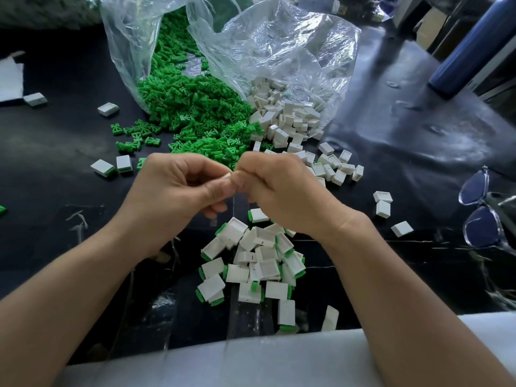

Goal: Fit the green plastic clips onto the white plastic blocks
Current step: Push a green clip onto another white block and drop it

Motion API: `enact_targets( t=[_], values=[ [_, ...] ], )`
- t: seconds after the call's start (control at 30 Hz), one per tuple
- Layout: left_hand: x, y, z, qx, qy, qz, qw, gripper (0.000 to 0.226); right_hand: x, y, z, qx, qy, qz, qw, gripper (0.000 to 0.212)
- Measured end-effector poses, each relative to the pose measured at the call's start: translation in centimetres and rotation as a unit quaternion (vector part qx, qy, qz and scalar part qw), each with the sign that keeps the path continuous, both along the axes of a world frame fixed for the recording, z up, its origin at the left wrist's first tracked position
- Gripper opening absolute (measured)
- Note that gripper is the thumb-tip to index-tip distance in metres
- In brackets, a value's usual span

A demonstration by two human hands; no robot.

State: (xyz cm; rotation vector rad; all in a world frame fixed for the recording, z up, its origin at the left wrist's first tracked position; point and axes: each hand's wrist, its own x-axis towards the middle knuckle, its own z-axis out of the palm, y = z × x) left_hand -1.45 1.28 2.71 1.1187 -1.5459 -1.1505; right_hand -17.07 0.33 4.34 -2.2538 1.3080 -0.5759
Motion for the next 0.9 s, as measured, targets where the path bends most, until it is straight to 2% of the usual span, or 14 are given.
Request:
enact_targets(
  t=[0.07, 0.13, 0.3, 0.43, 0.57, 0.67, 0.9],
  values=[
    [0.0, -0.2, 0.2, 0.019, 0.064, 0.009, 0.998, 0.015, 0.1, -0.1, -0.1, 0.065, -0.146, -0.043, 0.986, 0.029],
    [-0.1, -0.4, 0.2, 0.025, 0.106, 0.026, 0.994, 0.015, 0.2, -0.2, -0.2, 0.142, -0.254, -0.066, 0.954, 0.037],
    [-0.2, -0.4, 0.3, 0.044, 0.161, 0.016, 0.986, 0.017, 0.7, -0.1, -0.2, 0.345, -0.344, -0.032, 0.873, 0.055],
    [-0.2, -0.1, 0.4, 0.052, 0.172, -0.015, 0.984, 0.015, 1.4, 0.1, -0.2, 0.419, -0.384, 0.012, 0.823, 0.053],
    [-0.3, 0.0, 0.3, 0.026, 0.153, -0.040, 0.987, 0.022, 1.5, 0.4, -0.2, 0.410, -0.381, -0.012, 0.829, 0.050],
    [-0.1, 0.1, 0.3, 0.006, 0.132, -0.061, 0.989, 0.020, 1.5, 0.4, -0.2, 0.401, -0.350, -0.025, 0.846, 0.063],
    [-0.3, 0.2, 0.5, -0.018, 0.121, -0.044, 0.991, 0.026, 1.7, 0.6, 0.4, 0.397, -0.358, -0.008, 0.845, 0.064]
  ],
)
